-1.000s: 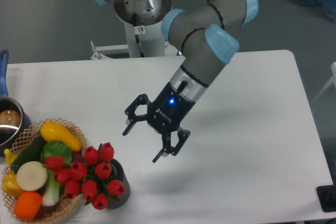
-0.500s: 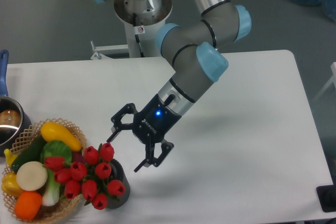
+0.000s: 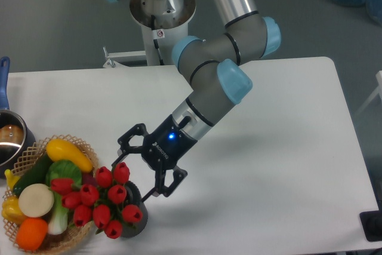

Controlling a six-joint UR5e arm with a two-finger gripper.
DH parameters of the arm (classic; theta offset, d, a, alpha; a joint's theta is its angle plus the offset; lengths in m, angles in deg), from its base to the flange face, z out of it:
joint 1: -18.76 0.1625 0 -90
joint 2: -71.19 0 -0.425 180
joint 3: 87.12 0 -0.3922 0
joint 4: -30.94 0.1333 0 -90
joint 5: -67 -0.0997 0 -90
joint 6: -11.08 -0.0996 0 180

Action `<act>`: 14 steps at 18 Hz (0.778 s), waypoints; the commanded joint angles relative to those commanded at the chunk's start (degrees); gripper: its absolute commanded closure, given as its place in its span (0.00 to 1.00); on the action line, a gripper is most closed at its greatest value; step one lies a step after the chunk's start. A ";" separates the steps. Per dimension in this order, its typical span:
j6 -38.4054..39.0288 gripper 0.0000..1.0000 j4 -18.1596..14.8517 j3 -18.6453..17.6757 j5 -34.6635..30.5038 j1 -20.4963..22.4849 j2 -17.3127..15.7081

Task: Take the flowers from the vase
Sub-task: 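Lower the open gripper over the red tulip stems above the vase, then close the gripper around the bunch of red tulip stems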

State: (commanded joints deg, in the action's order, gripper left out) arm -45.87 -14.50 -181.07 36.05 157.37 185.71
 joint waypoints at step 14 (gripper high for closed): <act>0.00 0.23 0.18 0.09 0.89 -1.14 0.70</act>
State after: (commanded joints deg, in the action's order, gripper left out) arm -45.87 -14.33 -180.99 36.94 156.23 186.42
